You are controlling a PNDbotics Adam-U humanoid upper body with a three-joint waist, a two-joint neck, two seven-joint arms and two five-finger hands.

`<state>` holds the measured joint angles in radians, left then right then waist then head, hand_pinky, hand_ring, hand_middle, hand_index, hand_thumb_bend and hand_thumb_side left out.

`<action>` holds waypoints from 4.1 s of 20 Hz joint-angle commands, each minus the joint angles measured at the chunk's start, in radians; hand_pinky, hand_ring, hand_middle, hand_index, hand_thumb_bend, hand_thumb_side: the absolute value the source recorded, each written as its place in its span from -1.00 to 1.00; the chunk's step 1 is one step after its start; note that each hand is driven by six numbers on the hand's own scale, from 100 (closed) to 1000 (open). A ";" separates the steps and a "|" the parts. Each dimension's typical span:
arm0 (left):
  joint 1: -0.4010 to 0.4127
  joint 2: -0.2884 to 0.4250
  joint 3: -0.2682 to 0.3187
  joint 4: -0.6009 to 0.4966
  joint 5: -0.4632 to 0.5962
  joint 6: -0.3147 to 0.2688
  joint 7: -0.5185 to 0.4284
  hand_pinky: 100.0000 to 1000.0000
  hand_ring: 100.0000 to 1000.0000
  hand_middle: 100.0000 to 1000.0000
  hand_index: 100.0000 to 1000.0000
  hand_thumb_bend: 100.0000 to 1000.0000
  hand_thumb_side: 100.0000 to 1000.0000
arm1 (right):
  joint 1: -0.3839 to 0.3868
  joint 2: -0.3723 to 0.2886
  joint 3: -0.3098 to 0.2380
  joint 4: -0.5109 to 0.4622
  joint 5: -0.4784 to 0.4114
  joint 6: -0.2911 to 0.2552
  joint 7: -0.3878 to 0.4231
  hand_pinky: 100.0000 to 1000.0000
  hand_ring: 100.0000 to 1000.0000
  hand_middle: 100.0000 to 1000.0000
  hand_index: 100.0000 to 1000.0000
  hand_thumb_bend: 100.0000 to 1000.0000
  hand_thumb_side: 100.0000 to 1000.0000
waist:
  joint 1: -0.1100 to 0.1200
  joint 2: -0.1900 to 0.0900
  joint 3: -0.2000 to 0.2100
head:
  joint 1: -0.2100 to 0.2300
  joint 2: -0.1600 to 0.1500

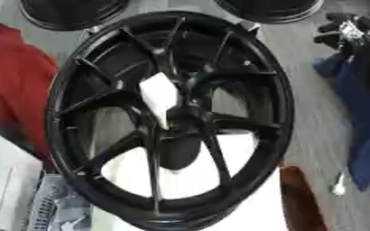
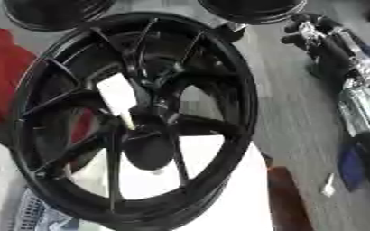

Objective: Pull the pin out of the wheel hub.

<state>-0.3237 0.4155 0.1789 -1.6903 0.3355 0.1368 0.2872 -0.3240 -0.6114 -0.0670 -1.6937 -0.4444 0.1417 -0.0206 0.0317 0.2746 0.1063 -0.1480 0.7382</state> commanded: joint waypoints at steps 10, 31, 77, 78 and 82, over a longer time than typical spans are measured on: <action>-0.036 0.155 -0.019 -0.087 -0.101 -0.025 -0.065 0.45 0.23 0.08 0.38 -0.34 0.11 | 0.022 -0.039 -0.011 -0.044 0.021 -0.006 0.000 0.95 0.39 0.27 0.54 -1.00 -0.13 | 0.007 0.004 -0.003 | -0.023 -0.010; -0.181 0.654 -0.267 -0.248 -0.386 -0.195 -0.367 0.54 0.41 0.34 0.60 -0.26 0.06 | 0.114 -0.062 -0.029 -0.130 0.079 -0.002 -0.001 0.94 0.39 0.27 0.54 -1.00 -0.12 | 0.021 0.020 -0.015 | -0.008 -0.019; -0.684 0.549 -0.639 -0.263 -0.331 -0.098 -0.966 0.52 0.42 0.32 0.58 -0.08 0.06 | 0.096 -0.072 -0.003 -0.106 0.089 0.010 0.034 0.94 0.38 0.26 0.54 -1.00 -0.09 | 0.054 0.005 -0.027 | -0.033 -0.052; -0.682 0.553 -0.639 -0.277 -0.325 -0.080 -0.960 0.52 0.42 0.32 0.58 -0.07 0.06 | 0.096 -0.071 -0.003 -0.105 0.091 0.010 0.034 0.94 0.38 0.26 0.54 -1.00 -0.09 | 0.054 0.006 -0.027 | -0.032 -0.052; -0.675 0.561 -0.638 -0.306 -0.314 -0.013 -0.916 0.52 0.41 0.32 0.58 -0.07 0.07 | 0.098 -0.069 -0.002 -0.104 0.095 0.011 0.036 0.94 0.38 0.26 0.54 -1.00 -0.09 | 0.054 0.011 -0.027 | -0.035 -0.047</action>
<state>-0.9911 0.9419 -0.4710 -1.9802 0.0139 0.1030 -0.6414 -0.2188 -0.6565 -0.0655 -1.7896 -0.3544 0.1540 0.0133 0.0901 0.2994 0.0794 -0.1793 0.6971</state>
